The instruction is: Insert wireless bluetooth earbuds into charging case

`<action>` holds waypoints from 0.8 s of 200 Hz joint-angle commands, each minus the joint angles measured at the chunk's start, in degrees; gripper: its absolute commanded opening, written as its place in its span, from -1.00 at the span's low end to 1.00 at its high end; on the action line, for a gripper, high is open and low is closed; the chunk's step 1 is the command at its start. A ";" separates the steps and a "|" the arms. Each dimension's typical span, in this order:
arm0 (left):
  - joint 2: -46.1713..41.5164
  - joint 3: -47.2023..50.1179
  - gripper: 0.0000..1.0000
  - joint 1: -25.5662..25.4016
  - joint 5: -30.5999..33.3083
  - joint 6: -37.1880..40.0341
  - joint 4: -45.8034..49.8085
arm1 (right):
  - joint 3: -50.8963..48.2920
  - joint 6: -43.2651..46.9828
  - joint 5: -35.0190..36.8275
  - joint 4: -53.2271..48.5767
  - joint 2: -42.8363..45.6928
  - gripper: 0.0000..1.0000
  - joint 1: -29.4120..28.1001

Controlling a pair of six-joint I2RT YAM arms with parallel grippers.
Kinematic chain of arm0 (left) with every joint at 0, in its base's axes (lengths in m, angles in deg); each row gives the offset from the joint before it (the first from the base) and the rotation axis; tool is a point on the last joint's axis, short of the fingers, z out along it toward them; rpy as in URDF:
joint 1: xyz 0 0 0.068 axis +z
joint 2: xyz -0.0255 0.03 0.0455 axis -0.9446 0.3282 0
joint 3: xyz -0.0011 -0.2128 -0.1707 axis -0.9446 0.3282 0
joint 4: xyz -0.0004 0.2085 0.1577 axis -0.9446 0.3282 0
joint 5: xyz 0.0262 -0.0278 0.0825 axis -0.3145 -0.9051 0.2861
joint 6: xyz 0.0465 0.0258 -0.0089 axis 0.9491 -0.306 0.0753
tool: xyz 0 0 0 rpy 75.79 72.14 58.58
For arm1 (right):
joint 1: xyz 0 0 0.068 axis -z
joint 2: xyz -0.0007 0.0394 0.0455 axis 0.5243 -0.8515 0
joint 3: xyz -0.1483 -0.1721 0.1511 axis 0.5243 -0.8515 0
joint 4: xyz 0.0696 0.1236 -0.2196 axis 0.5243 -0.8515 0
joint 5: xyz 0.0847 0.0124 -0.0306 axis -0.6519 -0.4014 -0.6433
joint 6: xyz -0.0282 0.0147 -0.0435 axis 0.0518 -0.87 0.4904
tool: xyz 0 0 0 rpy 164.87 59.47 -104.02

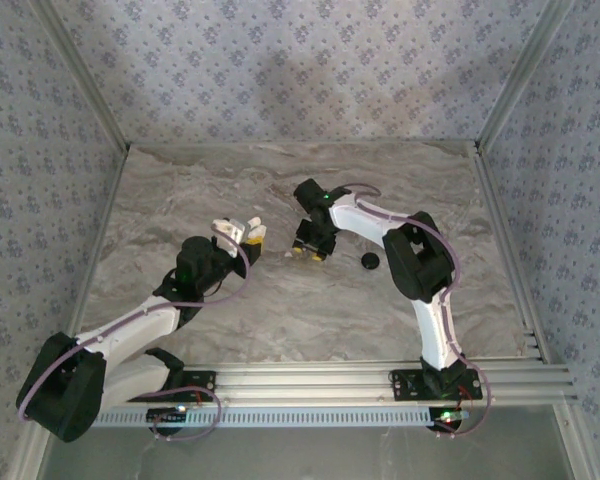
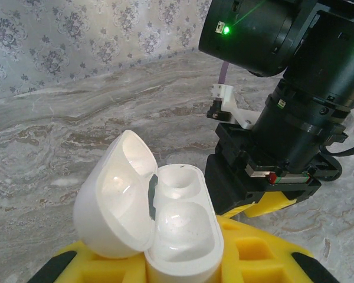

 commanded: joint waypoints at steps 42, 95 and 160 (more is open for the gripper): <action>-1.99 0.52 -0.75 0.54 -0.68 -0.43 -0.72 | 3.36 1.23 3.11 -1.92 -2.54 -0.09 1.24; -2.01 0.35 -0.75 0.69 -0.76 -0.37 -0.39 | 3.93 1.58 3.60 -0.27 -3.66 -0.12 2.21; -2.36 0.26 -0.75 0.90 -0.78 -0.22 0.25 | 4.68 1.64 1.60 2.82 -5.57 -0.22 2.33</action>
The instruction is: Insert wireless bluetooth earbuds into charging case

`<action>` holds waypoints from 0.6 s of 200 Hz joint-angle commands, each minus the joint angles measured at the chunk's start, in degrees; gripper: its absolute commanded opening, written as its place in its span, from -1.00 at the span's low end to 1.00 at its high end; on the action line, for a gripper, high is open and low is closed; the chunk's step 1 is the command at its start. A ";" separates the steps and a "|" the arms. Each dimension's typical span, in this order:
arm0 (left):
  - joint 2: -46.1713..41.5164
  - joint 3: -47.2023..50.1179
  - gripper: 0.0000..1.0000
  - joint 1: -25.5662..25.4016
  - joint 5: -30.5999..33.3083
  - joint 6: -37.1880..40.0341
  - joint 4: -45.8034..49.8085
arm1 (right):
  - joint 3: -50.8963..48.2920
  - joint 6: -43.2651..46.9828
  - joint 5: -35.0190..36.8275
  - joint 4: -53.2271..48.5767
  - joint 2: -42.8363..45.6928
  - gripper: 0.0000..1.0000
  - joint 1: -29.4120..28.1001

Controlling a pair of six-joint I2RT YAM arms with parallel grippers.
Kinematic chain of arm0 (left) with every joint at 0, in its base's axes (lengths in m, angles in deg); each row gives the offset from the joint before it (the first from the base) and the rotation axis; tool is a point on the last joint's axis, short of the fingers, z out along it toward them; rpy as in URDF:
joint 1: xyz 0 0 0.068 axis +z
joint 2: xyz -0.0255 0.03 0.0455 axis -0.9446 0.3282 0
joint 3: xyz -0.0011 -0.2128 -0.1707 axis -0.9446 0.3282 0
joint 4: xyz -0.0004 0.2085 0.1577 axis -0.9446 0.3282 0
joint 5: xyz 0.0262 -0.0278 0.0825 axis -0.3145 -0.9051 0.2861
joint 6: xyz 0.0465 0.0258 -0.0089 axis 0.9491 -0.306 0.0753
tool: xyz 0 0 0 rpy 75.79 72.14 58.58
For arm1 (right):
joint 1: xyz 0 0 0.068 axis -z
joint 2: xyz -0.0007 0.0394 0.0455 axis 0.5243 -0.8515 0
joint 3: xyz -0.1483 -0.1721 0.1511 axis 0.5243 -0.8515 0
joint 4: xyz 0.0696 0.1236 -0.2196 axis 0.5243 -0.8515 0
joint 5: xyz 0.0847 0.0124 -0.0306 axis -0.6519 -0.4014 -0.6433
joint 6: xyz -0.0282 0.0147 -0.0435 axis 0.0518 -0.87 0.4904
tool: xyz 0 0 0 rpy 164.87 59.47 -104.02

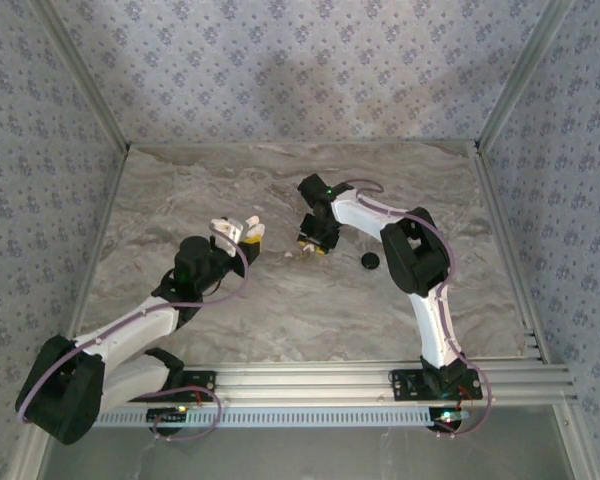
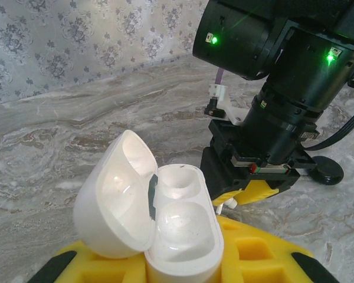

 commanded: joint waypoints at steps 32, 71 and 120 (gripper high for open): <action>-1.81 0.26 -0.75 0.40 -0.68 -0.23 0.24 | 2.16 0.92 0.04 1.44 -2.22 -0.32 -0.28; -1.91 0.26 -0.75 0.40 -0.68 -0.32 0.42 | 2.13 2.47 0.83 -0.18 -1.08 -0.40 -0.63; -2.61 0.15 -0.75 0.42 -0.41 0.01 1.21 | 1.87 11.94 -0.48 -5.14 0.66 -0.41 -1.38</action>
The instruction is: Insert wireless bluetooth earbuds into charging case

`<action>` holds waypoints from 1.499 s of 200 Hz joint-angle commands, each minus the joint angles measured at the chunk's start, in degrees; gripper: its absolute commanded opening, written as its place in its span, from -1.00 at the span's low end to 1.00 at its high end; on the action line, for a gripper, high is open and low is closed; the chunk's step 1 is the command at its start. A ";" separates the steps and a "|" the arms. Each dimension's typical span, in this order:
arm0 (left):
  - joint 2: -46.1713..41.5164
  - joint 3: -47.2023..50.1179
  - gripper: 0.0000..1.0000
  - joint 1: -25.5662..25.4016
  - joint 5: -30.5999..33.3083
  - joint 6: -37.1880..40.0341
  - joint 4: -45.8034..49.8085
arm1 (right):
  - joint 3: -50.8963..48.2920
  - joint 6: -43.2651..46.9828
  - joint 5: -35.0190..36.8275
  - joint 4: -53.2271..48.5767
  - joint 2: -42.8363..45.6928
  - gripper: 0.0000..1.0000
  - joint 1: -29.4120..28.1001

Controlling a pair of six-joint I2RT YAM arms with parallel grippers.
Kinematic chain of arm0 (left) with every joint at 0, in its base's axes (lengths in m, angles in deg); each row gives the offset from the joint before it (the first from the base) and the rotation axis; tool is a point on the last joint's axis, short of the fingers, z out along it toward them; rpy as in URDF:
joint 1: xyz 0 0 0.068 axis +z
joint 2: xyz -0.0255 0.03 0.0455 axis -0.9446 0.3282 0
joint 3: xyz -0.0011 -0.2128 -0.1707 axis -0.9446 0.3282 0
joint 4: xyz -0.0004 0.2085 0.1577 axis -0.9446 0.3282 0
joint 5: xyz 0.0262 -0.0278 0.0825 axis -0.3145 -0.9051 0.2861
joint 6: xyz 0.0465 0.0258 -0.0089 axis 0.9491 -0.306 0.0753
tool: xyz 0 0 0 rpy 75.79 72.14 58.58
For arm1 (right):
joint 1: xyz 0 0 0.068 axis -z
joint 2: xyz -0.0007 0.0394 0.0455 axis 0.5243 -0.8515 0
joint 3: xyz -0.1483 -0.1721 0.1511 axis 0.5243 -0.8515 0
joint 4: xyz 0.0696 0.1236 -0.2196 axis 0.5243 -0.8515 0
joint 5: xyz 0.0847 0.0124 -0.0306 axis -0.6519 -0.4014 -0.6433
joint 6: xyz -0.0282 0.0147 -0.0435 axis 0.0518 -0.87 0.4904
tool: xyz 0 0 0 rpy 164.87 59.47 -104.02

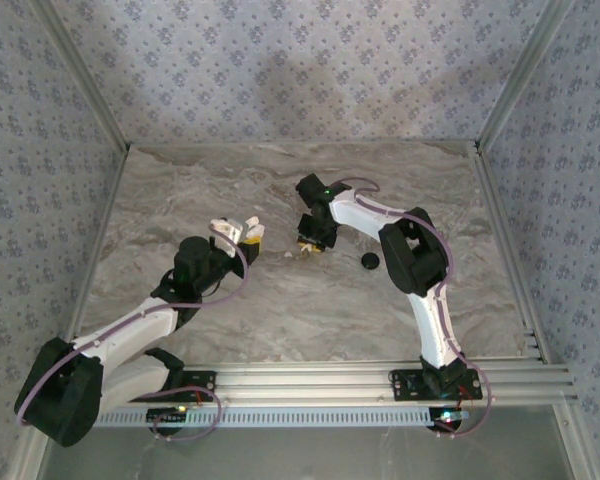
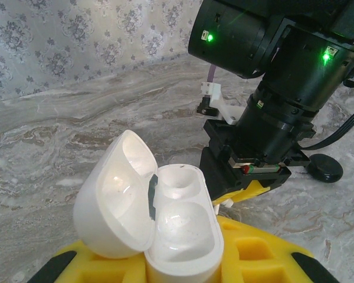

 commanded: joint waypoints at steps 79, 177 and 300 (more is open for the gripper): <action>-2.13 -0.35 -0.74 0.43 -0.68 0.11 0.70 | -3.21 36.17 -2.35 -20.92 4.91 -0.39 -2.28; -1.88 -0.97 -0.74 0.39 -0.90 0.64 1.57 | 1.74 52.85 2.95 -29.07 -0.40 -0.31 -3.07; -1.62 -1.14 -0.74 0.37 -1.23 0.62 1.66 | 0.73 29.11 -1.86 -29.24 10.06 0.00 -0.39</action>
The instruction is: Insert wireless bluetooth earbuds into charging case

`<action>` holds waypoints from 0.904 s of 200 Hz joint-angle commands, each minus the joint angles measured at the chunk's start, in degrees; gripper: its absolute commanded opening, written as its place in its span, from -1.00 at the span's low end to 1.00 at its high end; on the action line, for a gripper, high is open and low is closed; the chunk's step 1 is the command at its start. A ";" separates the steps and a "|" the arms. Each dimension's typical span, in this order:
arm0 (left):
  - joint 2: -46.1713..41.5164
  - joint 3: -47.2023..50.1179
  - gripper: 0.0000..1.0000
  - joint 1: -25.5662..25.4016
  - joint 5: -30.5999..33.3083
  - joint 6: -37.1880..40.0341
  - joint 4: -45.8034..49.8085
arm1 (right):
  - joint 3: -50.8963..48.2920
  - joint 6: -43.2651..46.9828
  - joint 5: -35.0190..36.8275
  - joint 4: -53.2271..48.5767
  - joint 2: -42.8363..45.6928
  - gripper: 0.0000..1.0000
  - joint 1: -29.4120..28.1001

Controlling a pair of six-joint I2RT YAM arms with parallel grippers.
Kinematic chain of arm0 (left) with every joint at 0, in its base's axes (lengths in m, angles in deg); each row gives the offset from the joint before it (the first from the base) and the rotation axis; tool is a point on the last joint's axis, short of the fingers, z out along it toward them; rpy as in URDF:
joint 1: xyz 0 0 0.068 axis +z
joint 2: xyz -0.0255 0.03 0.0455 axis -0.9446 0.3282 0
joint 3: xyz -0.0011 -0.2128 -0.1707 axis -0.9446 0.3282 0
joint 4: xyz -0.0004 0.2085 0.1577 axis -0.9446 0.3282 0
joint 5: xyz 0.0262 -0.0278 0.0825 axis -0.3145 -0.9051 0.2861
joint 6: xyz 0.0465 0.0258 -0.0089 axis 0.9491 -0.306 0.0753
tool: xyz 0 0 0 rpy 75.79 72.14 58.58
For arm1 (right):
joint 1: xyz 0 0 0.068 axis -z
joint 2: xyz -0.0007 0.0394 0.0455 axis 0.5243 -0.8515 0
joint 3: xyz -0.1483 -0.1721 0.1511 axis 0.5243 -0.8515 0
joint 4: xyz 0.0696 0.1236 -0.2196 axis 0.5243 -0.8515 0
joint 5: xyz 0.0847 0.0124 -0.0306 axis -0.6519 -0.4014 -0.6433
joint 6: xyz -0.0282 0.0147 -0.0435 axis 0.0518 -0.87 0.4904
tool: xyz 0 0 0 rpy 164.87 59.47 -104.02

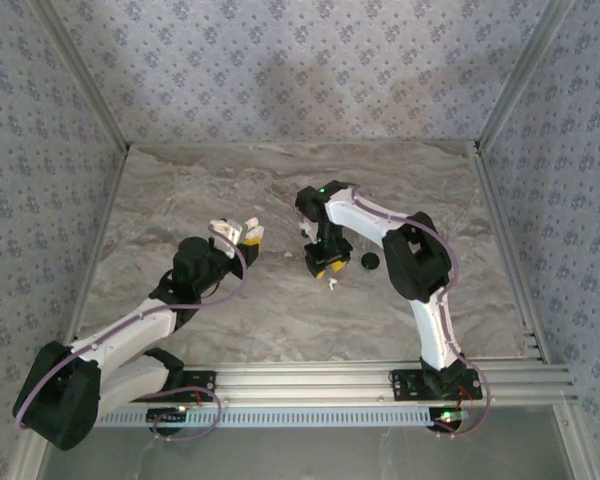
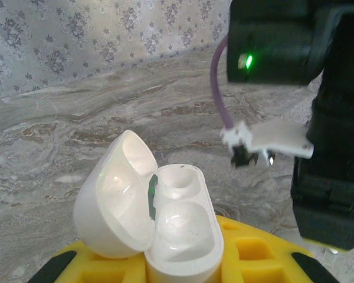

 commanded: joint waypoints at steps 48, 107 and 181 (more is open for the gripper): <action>-0.34 -1.19 -0.74 0.35 -1.53 0.30 -0.06 | -6.17 -20.66 -3.08 -0.55 6.89 0.01 3.26; -0.22 -1.14 -0.74 0.35 -1.98 0.11 -0.42 | -8.86 -21.46 -5.08 3.64 4.46 0.02 3.07; -0.22 -1.06 -0.74 0.38 -1.98 0.14 -0.33 | -11.03 -20.51 -5.99 6.80 1.20 -0.04 3.13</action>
